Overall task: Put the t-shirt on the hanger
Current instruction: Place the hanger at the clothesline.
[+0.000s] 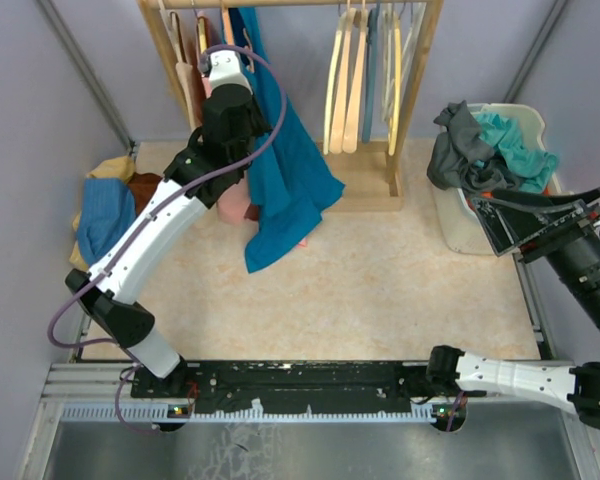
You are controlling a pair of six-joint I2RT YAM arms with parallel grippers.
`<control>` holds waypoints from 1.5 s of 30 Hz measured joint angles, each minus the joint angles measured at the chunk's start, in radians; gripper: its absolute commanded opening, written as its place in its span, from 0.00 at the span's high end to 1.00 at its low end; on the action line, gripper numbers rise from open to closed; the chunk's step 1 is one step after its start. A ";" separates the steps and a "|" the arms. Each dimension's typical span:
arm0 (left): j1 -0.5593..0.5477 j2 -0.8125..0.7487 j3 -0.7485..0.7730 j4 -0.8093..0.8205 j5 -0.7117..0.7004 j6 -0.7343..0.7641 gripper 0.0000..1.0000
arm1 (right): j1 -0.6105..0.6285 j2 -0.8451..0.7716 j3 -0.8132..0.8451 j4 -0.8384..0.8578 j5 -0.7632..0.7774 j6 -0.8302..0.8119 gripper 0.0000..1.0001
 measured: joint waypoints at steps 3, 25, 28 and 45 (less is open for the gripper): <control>0.013 0.024 0.022 -0.001 0.026 -0.016 1.00 | 0.002 0.001 -0.006 0.003 0.000 0.000 0.33; 0.065 0.023 -0.059 -0.021 0.162 -0.093 0.72 | 0.004 -0.036 -0.073 0.004 0.000 0.019 0.33; 0.068 0.005 -0.079 -0.014 0.182 -0.090 0.55 | 0.004 -0.038 -0.077 0.007 0.000 0.019 0.32; 0.071 -0.188 -0.074 -0.016 0.451 -0.066 0.42 | 0.004 -0.055 -0.302 0.036 -0.028 0.100 0.26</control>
